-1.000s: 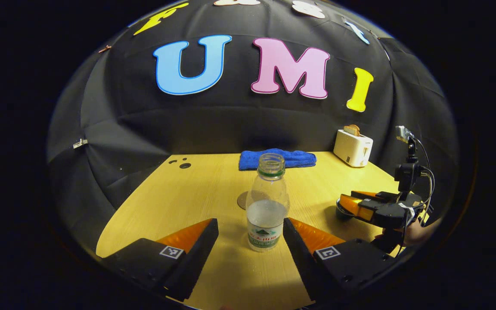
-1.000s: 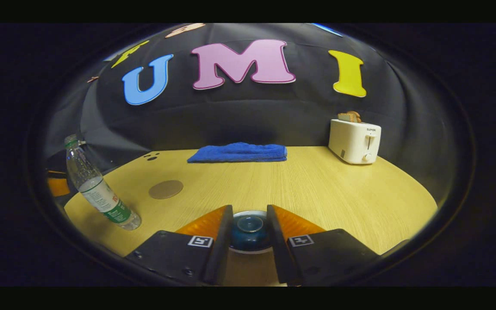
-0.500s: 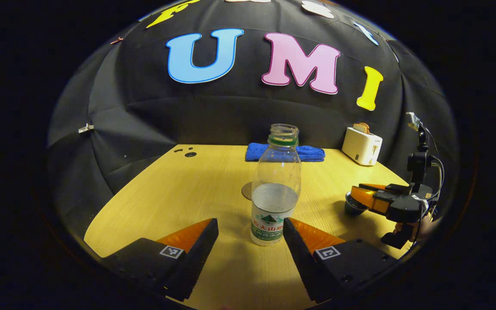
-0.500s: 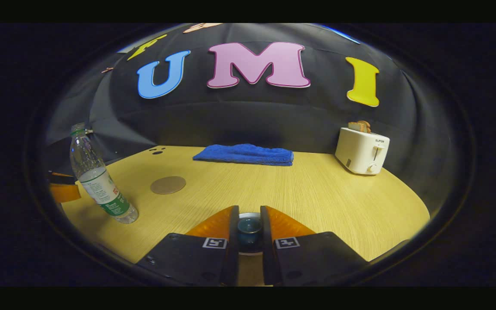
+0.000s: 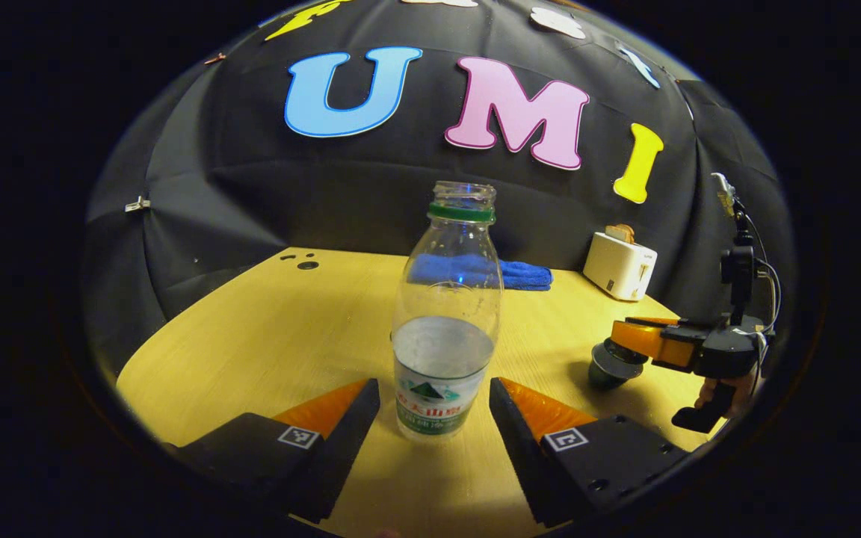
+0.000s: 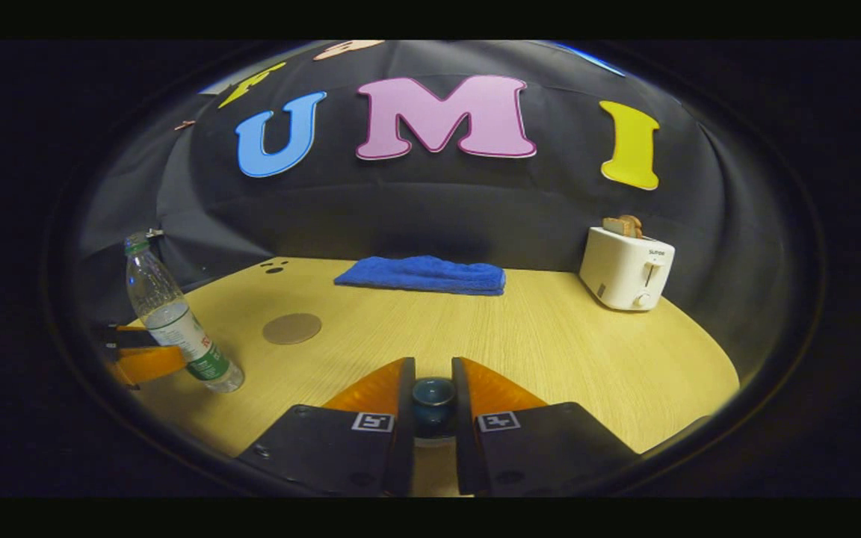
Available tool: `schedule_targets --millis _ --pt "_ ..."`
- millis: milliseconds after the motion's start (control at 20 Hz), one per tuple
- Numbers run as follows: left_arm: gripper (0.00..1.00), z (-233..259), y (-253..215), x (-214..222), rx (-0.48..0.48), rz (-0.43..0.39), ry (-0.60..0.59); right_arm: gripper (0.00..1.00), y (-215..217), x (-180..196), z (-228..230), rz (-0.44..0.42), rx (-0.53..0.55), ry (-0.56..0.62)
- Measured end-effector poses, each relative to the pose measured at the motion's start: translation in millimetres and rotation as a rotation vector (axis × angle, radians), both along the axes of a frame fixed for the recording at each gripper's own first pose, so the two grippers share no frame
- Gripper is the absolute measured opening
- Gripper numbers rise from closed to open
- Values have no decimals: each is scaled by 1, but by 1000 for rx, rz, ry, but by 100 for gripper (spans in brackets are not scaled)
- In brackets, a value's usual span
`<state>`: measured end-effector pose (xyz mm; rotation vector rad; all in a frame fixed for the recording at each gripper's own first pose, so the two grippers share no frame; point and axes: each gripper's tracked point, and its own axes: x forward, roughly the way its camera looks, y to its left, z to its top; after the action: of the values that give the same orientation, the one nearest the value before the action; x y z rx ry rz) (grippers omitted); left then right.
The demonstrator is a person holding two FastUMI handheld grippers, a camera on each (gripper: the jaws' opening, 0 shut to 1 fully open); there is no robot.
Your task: Open the teacup lid with one hand, grasp the water bottle and pour water into the teacup with the other hand; after pouring, place the water bottle on the coaster and then close the teacup lid.
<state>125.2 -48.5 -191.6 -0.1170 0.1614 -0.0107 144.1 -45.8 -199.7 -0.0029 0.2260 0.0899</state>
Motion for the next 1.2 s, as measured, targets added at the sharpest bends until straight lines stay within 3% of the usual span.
schedule_targets --millis 100,200,250,300,450,500,550,850,950,1000,1050,1200 --pt "92 5 -4 15 12 -20 -32 25 1 -2 0 7 1 11" --pt "92 8 -4 29 15 -24 -53 25 0 -3 1 10 4 20" --pt "93 7 -2 35 26 -21 -60 20 -2 -4 0 9 2 25" --pt "92 7 0 40 31 -20 -65 23 -2 -5 0 9 -1 29" --pt "82 7 2 51 30 -20 -77 25 -5 -5 0 6 -8 33" --pt "82 7 1 54 39 -25 -78 21 -7 -6 -2 5 -6 37" --pt "82 7 -1 56 49 -34 -78 25 -8 -6 -2 3 -3 40" --pt "76 8 -16 62 81 -85 -82 25 -11 -5 -1 -3 6 41" --pt "74 8 -16 65 87 -78 -79 25 -15 -6 1 -9 10 41" --pt "77 8 -16 65 92 -74 -75 25 -17 -6 1 -13 14 40" --pt "72 8 -14 65 101 -65 -69 25 -19 -6 2 -18 19 39" --pt "71 17 -3 64 148 -25 -49 25 -29 -7 6 -33 22 35"
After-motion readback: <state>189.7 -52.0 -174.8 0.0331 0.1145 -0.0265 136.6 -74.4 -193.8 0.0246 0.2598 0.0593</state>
